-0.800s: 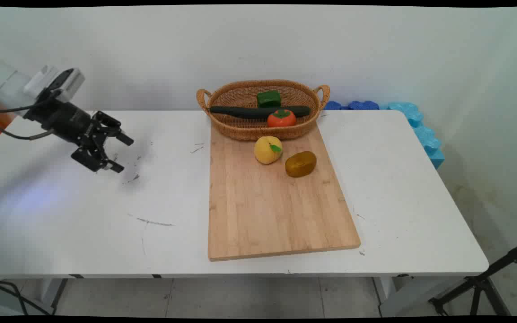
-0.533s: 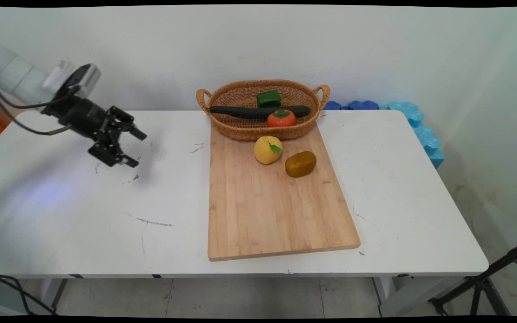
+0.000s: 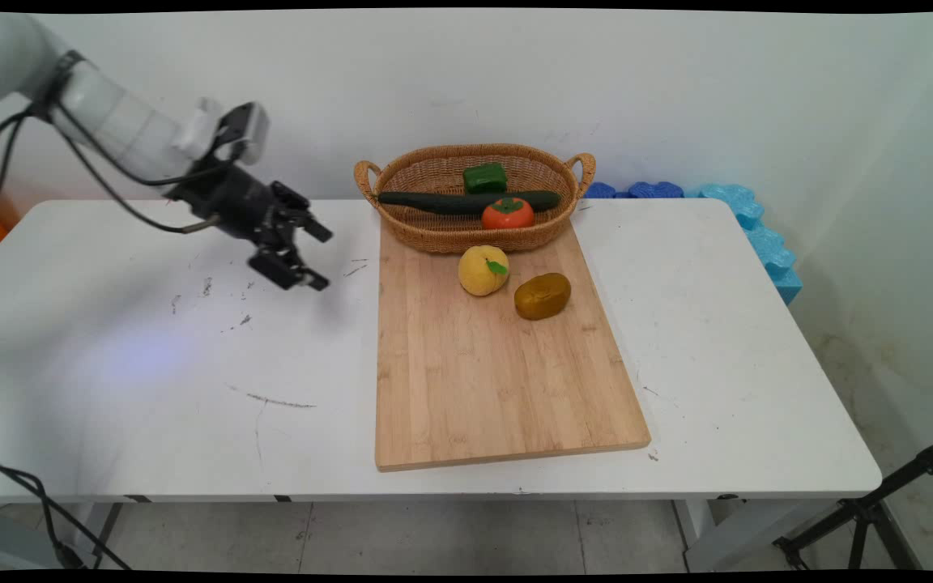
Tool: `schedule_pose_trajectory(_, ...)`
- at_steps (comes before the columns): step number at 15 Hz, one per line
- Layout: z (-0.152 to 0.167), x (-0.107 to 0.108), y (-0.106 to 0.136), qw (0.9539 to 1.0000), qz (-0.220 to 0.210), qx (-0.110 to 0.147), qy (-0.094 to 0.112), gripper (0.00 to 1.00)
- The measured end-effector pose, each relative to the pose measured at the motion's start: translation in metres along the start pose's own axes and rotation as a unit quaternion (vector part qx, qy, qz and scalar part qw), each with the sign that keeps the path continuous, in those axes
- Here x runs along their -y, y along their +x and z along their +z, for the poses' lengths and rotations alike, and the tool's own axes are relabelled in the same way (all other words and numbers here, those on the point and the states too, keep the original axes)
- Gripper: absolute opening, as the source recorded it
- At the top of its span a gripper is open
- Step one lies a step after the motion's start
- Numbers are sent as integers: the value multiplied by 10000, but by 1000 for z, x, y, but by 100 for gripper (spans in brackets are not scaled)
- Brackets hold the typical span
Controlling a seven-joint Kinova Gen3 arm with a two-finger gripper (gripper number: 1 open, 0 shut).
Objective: Pick up the potato from the cutting board
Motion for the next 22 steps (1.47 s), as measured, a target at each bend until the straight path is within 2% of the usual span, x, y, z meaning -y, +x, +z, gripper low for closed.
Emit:
schedule_pose_trajectory(3, 25, -10, 35, 9998, -182, -19, 103, 100)
schedule_pose_trajectory(10, 78, -29, 97, 9981, -521, -50, 323, 100)
schedule_pose_trajectory(18, 146, -42, 160, 9953, -755, -169, 578, 100)
schedule_pose_trajectory(22, 180, -45, 181, 9939, -876, -191, 649, 100)
